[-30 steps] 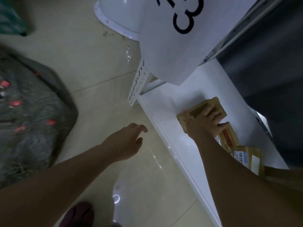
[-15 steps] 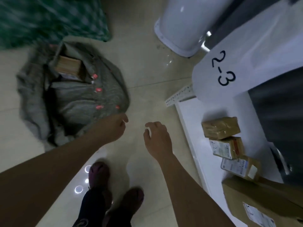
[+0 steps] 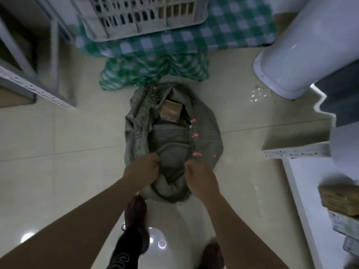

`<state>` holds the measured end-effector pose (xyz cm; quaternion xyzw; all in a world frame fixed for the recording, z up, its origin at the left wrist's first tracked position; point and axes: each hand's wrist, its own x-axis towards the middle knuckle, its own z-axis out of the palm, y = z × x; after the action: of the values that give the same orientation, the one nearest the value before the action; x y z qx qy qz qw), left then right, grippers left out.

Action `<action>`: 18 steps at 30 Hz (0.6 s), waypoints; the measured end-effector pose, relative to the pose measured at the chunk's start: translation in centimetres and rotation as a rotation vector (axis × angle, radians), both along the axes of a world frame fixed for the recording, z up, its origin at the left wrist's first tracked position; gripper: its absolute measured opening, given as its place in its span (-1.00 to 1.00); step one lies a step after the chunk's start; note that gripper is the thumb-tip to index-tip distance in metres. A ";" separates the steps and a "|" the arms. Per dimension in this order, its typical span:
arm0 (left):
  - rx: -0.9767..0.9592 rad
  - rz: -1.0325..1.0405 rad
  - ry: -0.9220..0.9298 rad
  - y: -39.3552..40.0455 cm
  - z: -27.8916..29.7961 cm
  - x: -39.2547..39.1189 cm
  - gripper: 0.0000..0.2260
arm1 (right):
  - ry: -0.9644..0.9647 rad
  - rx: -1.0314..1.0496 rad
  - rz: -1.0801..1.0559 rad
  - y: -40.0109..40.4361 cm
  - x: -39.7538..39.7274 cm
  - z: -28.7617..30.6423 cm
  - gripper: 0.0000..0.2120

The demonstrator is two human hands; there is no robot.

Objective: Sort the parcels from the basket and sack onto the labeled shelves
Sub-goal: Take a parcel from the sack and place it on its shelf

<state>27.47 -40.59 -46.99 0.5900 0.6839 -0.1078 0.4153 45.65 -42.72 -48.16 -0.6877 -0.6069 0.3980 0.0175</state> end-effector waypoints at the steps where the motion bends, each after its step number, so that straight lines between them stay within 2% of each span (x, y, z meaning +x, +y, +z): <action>1: -0.014 0.013 -0.002 0.8 0.0 -1.5 -0.76 | 0.005 -0.019 -0.006 0.9 -1.4 -0.3 -0.80; 8: 0.033 0.071 0.026 5.1 -3.7 -7.4 -0.71 | -0.052 -0.054 0.080 5.5 -7.3 -3.3 -0.76; 14: 0.181 0.000 0.022 9.9 -15.1 -8.0 -0.72 | -0.103 -0.019 0.147 11.5 -8.5 -14.4 -0.76; 16: 0.251 -0.093 0.042 12.0 -20.0 -7.6 -0.73 | -0.152 0.001 0.163 13.8 -8.1 -19.2 -0.64; 18: 0.336 -0.186 0.081 14.3 -24.6 -6.9 -0.71 | -0.263 0.055 0.209 16.3 -7.4 -23.8 -0.43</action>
<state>20.53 -26.24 -71.55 0.7068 0.6509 -0.0538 0.2717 38.21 -26.45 -71.97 -0.6663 -0.6829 0.2873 -0.0845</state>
